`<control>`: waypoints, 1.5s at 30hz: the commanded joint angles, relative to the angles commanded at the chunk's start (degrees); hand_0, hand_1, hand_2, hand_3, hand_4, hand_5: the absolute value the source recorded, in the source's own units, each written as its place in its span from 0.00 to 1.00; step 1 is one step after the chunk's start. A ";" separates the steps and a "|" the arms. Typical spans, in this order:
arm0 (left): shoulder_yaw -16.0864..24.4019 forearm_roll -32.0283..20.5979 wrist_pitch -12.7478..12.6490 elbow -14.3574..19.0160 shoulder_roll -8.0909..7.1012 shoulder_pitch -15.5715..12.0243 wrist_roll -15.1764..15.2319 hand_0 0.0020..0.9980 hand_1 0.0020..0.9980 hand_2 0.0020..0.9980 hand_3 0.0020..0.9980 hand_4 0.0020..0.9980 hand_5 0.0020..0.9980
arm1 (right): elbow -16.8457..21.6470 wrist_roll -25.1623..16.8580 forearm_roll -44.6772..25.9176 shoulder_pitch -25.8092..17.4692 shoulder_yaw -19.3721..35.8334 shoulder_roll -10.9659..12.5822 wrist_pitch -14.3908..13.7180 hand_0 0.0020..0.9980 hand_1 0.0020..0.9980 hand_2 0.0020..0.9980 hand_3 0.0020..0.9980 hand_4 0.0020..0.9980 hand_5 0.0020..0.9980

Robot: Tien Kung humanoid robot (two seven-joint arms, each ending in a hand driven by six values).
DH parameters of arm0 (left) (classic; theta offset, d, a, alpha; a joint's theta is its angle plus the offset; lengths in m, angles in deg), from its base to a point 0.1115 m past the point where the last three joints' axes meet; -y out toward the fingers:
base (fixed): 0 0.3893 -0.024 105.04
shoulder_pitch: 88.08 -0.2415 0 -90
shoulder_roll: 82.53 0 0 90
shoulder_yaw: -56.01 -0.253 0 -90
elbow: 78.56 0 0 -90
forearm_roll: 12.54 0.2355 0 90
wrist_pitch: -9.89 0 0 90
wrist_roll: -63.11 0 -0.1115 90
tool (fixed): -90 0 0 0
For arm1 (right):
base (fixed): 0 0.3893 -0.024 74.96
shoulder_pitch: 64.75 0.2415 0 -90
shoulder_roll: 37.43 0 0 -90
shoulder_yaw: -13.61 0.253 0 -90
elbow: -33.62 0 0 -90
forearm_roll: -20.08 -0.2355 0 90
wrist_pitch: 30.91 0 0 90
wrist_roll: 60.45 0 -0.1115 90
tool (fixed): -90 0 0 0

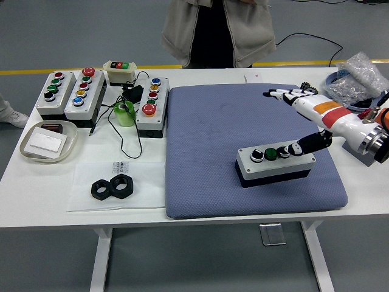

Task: Pick up the button,place it on the desk,press the button,press the button

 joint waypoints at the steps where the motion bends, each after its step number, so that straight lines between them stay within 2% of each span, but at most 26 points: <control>1: -0.03 -0.05 0.02 -0.01 -0.01 0.04 0.03 0.73 0.83 0.88 0.83 0.65 1.00 | 1.01 0.87 -0.73 -0.61 0.94 0.48 -0.96 0.87 0.80 0.93 1.00 0.82 0.18; 2: -0.04 -0.07 0.02 -0.02 -0.01 0.05 0.03 0.72 0.83 0.88 0.83 0.65 1.00 | 1.38 1.17 -0.98 -0.83 1.28 0.65 -1.31 0.54 0.55 0.59 0.96 0.71 0.35; 4: -0.25 -0.35 0.05 -0.01 -0.03 0.12 0.12 0.72 0.83 0.88 0.83 0.65 1.00 | 2.72 2.00 -2.54 -1.75 2.52 1.22 -2.18 0.54 0.55 0.59 0.96 0.71 0.35; 7: -0.53 -0.72 0.09 -0.02 -0.04 0.24 0.23 0.72 0.83 0.88 0.83 0.65 1.00 | 4.27 2.84 -7.06 -3.43 3.98 1.75 -6.32 0.54 0.55 0.59 0.96 0.71 0.35; 8: -0.57 -0.77 0.09 -0.02 -0.03 0.29 0.24 0.72 0.83 0.88 0.83 0.65 1.00 | 4.60 3.06 -8.67 -3.97 4.44 1.87 -7.98 0.39 0.33 0.39 0.87 0.65 0.35; 11: -0.70 -0.91 0.11 -0.02 -0.02 0.39 0.29 0.72 0.83 0.88 0.83 0.65 1.00 | 4.90 3.36 -11.97 -5.39 6.05 2.22 -8.93 0.39 0.33 0.39 0.87 0.65 0.35; 13: -0.79 -0.98 0.14 -0.01 -0.04 0.44 0.31 0.72 0.83 0.88 0.83 0.65 1.00 | 4.99 3.59 -13.06 -6.38 7.24 2.54 -7.39 0.39 0.33 0.39 0.87 0.65 0.35; 14: -0.80 -1.01 0.14 -0.02 -0.04 0.46 0.33 0.72 0.83 0.88 0.83 0.65 1.00 | 5.03 3.59 -13.18 -6.80 7.72 2.68 -6.49 0.19 0.15 0.30 0.78 0.44 0.00; 19: -0.74 -0.97 0.17 -0.04 -0.03 0.53 0.34 0.72 0.83 0.88 0.83 0.65 1.00 | 5.13 2.14 -13.42 -8.29 8.76 3.23 1.01 0.19 0.15 0.30 0.78 0.44 0.00; 20: -0.72 -0.92 0.17 -0.04 -0.03 0.54 0.33 0.73 0.83 0.88 0.83 0.65 1.00 | 5.17 1.89 -13.23 -8.45 8.81 3.29 2.36 0.28 0.12 0.26 0.77 0.58 0.00; 21: -0.79 -1.02 0.20 -0.04 -0.05 0.58 0.35 0.73 0.83 0.88 0.83 0.65 1.00 | 5.28 0.63 -13.13 -8.91 9.08 3.44 4.83 0.28 0.12 0.26 0.77 0.58 0.00; 25: -0.77 -1.04 0.21 -0.04 -0.05 0.63 0.35 0.73 0.83 0.88 0.83 0.65 1.00 | 6.11 -1.19 -11.41 -9.56 9.05 3.87 10.93 0.28 0.12 0.26 0.77 0.58 0.00; 26: -0.77 -1.05 0.21 -0.04 -0.05 0.64 0.35 0.73 0.83 0.88 0.83 0.65 1.00 | 6.19 -1.26 -11.23 -9.60 9.03 3.90 11.47 0.25 0.10 0.23 0.77 0.57 0.00; 29: -0.81 -1.06 0.21 -0.03 -0.07 0.68 0.33 0.73 0.83 0.88 0.83 0.65 1.00 | 7.48 -1.04 -10.06 -9.84 8.10 4.04 15.36 0.25 0.10 0.23 0.77 0.57 0.00; 36: -0.73 -1.00 0.21 -0.03 -0.06 0.66 0.28 0.73 0.83 0.88 0.83 0.65 1.00 | 9.16 1.68 -8.34 -9.09 3.43 3.44 19.25 0.24 0.09 0.23 0.77 0.55 0.00; 45: -0.86 -1.16 0.23 0.02 -0.06 0.69 0.28 0.73 0.83 0.88 0.83 0.65 1.00 | 7.01 4.51 -6.18 -7.04 -2.71 1.05 20.86 0.25 0.09 0.22 0.78 0.51 0.00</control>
